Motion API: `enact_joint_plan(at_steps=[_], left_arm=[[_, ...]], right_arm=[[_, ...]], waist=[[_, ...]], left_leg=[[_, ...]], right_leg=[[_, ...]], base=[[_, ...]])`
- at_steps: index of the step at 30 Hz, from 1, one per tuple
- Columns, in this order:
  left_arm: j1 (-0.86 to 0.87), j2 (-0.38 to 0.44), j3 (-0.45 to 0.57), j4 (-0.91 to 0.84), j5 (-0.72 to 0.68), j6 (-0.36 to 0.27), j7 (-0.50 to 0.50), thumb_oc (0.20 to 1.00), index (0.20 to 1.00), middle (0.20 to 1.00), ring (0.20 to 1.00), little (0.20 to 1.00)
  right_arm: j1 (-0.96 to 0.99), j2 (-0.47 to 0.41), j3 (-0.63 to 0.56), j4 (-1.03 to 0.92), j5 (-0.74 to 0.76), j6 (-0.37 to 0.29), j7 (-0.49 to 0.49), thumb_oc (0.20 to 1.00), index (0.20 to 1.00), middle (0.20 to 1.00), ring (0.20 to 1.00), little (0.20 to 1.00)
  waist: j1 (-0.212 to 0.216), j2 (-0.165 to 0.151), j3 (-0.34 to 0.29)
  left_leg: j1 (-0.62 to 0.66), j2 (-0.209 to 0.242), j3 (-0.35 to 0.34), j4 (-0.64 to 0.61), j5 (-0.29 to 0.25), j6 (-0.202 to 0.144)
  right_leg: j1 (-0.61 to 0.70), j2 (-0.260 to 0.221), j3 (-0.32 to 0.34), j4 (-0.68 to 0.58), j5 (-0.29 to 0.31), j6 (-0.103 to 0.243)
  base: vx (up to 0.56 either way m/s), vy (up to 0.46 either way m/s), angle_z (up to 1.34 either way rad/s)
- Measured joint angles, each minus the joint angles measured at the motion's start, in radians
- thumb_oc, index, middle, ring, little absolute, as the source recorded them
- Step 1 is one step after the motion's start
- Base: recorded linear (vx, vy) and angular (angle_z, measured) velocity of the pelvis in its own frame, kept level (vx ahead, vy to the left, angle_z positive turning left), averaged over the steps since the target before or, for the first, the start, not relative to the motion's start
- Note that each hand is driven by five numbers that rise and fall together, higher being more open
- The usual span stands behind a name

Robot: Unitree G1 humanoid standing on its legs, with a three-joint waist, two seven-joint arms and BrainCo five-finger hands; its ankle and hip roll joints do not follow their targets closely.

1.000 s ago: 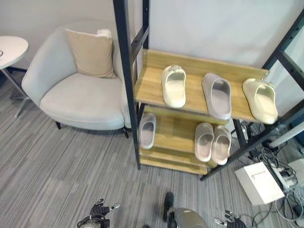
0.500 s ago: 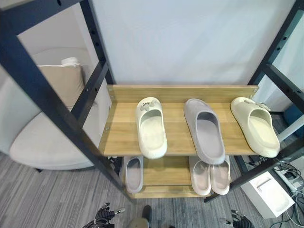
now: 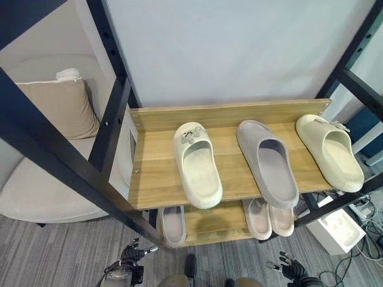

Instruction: Arrange the slippers neatly on the shoe rack.

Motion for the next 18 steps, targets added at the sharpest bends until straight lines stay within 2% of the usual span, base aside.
enact_joint_plan(at_steps=[2,3,4,7,8,9,10,11,12,13,14,15,16,18], left_arm=[[0.011,0.009,0.009,0.001,-0.012,0.0,0.0,1.0,1.0,1.0,1.0,1.0],[0.029,-0.001,0.007,0.0,-0.023,0.003,0.0,1.0,1.0,1.0,1.0,1.0],[0.043,-0.007,0.007,-0.013,-0.029,0.001,-0.002,1.0,1.0,1.0,1.0,1.0],[0.044,-0.011,-0.004,-0.015,-0.029,0.001,-0.001,1.0,1.0,1.0,1.0,1.0],[0.027,-0.016,-0.008,0.005,-0.029,0.002,-0.002,1.0,1.0,1.0,1.0,1.0],[0.024,-0.014,-0.011,0.021,-0.029,0.006,-0.002,1.0,1.0,1.0,1.0,1.0],[0.029,-0.006,-0.01,0.039,-0.029,0.011,-0.003,1.0,1.0,1.0,1.0,1.0],[0.029,-0.001,-0.008,0.047,-0.029,0.014,-0.003,1.0,1.0,1.0,1.0,1.0],[0.025,-0.005,-0.005,0.042,-0.029,0.012,-0.003,1.0,1.0,1.0,1.0,1.0],[0.023,-0.012,-0.005,0.037,-0.029,0.011,-0.004,1.0,1.0,1.0,1.0,1.0],[0.024,-0.03,-0.005,0.024,-0.029,0.011,-0.006,1.0,1.0,1.0,1.0,1.0],[0.02,-0.043,-0.005,0.018,-0.028,0.01,-0.012,1.0,1.0,1.0,1.0,1.0],[0.017,-0.045,-0.005,0.011,-0.028,0.009,-0.012,1.0,1.0,1.0,1.0,1.0],[0.019,-0.042,-0.005,0.006,-0.028,0.008,-0.012,1.0,1.0,1.0,1.0,1.0]], right_arm=[[-0.003,0.002,0.003,-0.002,0.0,0.0,0.001,1.0,1.0,1.0,1.0,1.0],[-0.003,-0.008,0.003,-0.001,0.0,0.002,0.0,1.0,1.0,1.0,1.0,1.0],[0.01,-0.014,0.004,-0.006,0.0,0.001,0.001,1.0,1.0,1.0,1.0,1.0],[0.02,-0.025,0.042,0.01,0.0,0.002,0.004,1.0,1.0,1.0,1.0,1.0],[0.015,-0.035,0.039,0.011,0.0,0.005,0.002,1.0,1.0,1.0,1.0,1.0],[0.007,-0.04,0.04,0.011,0.0,0.011,0.002,1.0,1.0,1.0,1.0,1.0],[-0.002,-0.038,0.039,0.005,0.0,0.014,0.002,1.0,1.0,1.0,1.0,1.0],[-0.001,-0.044,0.033,-0.016,0.0,0.015,0.002,1.0,1.0,1.0,1.0,1.0],[0.001,-0.061,0.027,-0.033,0.0,0.014,0.001,1.0,1.0,1.0,1.0,1.0],[-0.003,-0.072,0.026,-0.028,-0.001,0.017,0.0,1.0,1.0,1.0,1.0,1.0],[-0.004,-0.085,0.004,-0.026,-0.001,0.02,-0.001,1.0,1.0,1.0,1.0,1.0],[-0.011,-0.089,-0.002,-0.029,-0.001,0.021,-0.001,1.0,1.0,1.0,1.0,1.0],[-0.012,-0.087,-0.001,-0.031,-0.001,0.021,0.001,1.0,1.0,1.0,1.0,1.0],[-0.012,-0.079,0.0,-0.035,-0.001,0.02,0.003,1.0,1.0,1.0,1.0,1.0]], waist=[[0.015,-0.025,-0.014],[0.019,-0.002,-0.02],[0.018,0.005,-0.024],[0.025,0.028,-0.027],[0.024,0.019,-0.017],[0.029,-0.014,-0.012],[0.03,-0.065,-0.018],[0.02,-0.106,-0.027],[0.009,-0.104,-0.032],[-0.007,-0.086,-0.031],[-0.027,-0.035,-0.045],[-0.033,0.013,-0.043],[-0.03,0.027,-0.037],[-0.028,0.031,-0.039]], left_leg=[[-0.023,0.003,0.003,0.004,0.02,-0.028],[-0.034,0.03,-0.02,0.004,0.04,-0.055],[-0.046,0.054,-0.032,0.004,0.047,-0.068],[-0.098,0.134,-0.133,0.005,0.136,-0.172],[-0.144,0.156,-0.16,0.011,0.231,-0.234],[-0.158,0.132,-0.156,0.069,0.213,-0.243],[-0.167,0.079,-0.128,0.178,0.104,-0.191],[-0.153,0.025,-0.106,0.239,0.002,-0.161],[-0.109,0.015,-0.105,0.233,-0.046,-0.137],[-0.052,0.025,-0.104,0.194,-0.064,-0.124],[0.065,0.052,-0.106,0.061,-0.073,-0.111],[0.12,0.065,-0.101,-0.001,-0.08,-0.094],[0.121,0.073,-0.102,-0.001,-0.096,-0.078],[0.114,0.065,-0.1,0.004,-0.107,-0.074]], right_leg=[[0.037,-0.01,-0.01,-0.127,-0.015,0.021],[0.061,0.019,-0.038,-0.189,0.019,0.02],[0.072,0.049,-0.048,-0.224,0.038,0.007],[0.059,0.151,-0.116,-0.226,0.068,-0.077],[0.018,0.179,-0.163,-0.186,0.055,-0.135],[0.006,0.152,-0.174,-0.183,0.075,-0.165],[-0.002,0.109,-0.164,-0.198,0.102,-0.155],[0.002,0.069,-0.16,-0.233,0.13,-0.145],[0.013,0.061,-0.162,-0.265,0.152,-0.131],[0.015,0.072,-0.164,-0.277,0.16,-0.122],[0.016,0.109,-0.168,-0.3,0.168,-0.102],[0.014,0.13,-0.173,-0.306,0.185,-0.098],[0.012,0.136,-0.171,-0.31,0.194,-0.091],[0.01,0.129,-0.168,-0.322,0.207,-0.082]], base=[[-0.13,-0.24,-0.03],[-0.18,-0.286,0.17],[-0.2,-0.246,0.42],[-0.24,-0.172,0.75],[-0.21,-0.102,0.59],[-0.17,-0.068,0.31],[0.0,0.0,0.0],[0.02,0.028,0.08],[0.07,0.044,0.21],[0.09,0.057,0.25],[0.12,0.084,0.2],[0.1,0.087,0.08],[0.07,0.076,-0.05],[0.04,0.055,-0.08]])
